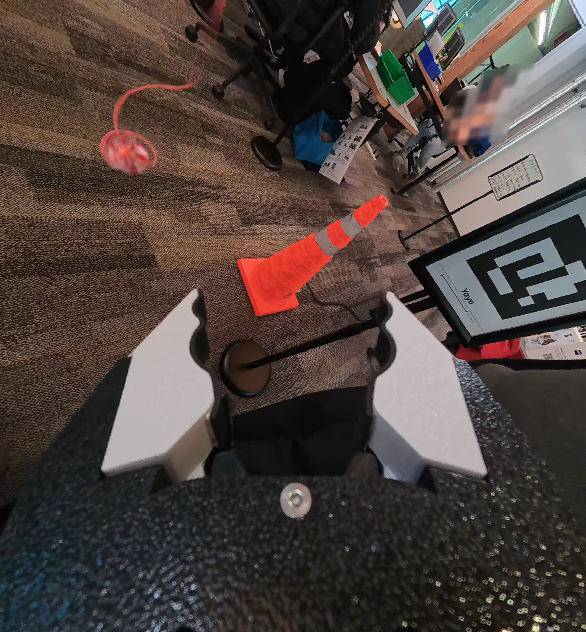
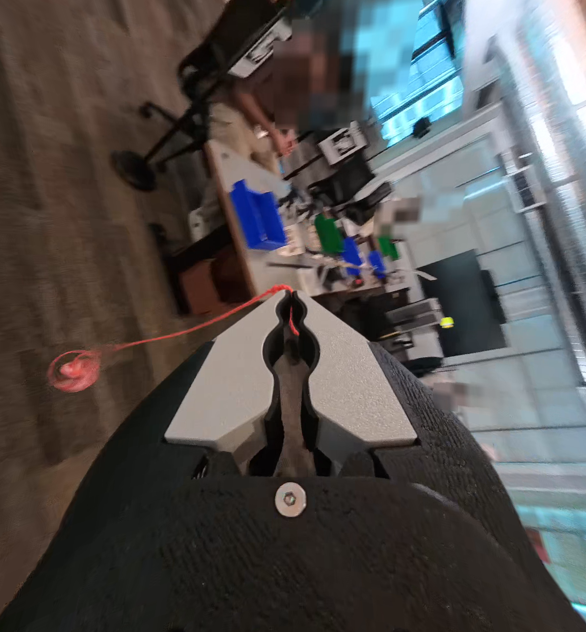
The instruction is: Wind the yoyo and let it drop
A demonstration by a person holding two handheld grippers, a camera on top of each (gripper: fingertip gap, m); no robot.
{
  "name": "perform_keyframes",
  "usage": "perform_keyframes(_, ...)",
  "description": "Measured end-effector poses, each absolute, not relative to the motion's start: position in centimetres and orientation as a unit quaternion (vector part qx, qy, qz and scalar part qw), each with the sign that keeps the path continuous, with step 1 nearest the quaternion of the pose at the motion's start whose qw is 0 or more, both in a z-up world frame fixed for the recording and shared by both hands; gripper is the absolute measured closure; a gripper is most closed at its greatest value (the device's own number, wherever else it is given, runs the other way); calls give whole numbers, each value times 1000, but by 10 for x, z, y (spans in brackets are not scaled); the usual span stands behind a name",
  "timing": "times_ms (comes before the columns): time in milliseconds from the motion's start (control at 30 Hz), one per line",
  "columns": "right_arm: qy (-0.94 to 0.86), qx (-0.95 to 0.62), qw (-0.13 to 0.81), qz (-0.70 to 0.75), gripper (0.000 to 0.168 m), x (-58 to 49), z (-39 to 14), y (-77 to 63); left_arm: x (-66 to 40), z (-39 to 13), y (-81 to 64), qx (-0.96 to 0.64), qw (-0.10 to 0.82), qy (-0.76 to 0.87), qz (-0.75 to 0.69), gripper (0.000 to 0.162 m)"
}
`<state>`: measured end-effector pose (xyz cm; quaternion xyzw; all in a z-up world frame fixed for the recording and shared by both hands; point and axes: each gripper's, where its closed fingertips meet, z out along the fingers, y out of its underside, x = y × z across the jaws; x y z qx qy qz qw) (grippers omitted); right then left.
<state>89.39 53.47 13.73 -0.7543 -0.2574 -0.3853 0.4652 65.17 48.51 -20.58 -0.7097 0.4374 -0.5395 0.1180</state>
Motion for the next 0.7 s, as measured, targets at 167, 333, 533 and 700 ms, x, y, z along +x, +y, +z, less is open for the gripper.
perform_keyframes(167, -284, -803, 392, -347, 168, 887, -2, 539, 653, -205, 490, -710, 121, 442, -535, 64)
perform_keyframes(333, -266, -801, 420, -334, 168, 880, -9, 550, 662, -216, 499, -715, 135, 445, -522, 64)
perform_keyframes(533, -279, -747, 494, -346, 168, 856, 95, 561, 692, -276, 496, -732, 139, 474, -469, 45)
perform_keyframes(700, -293, -666, 564, -391, 168, 831, 260, 554, 716, -327, 456, -721, 104, 504, -465, 16)
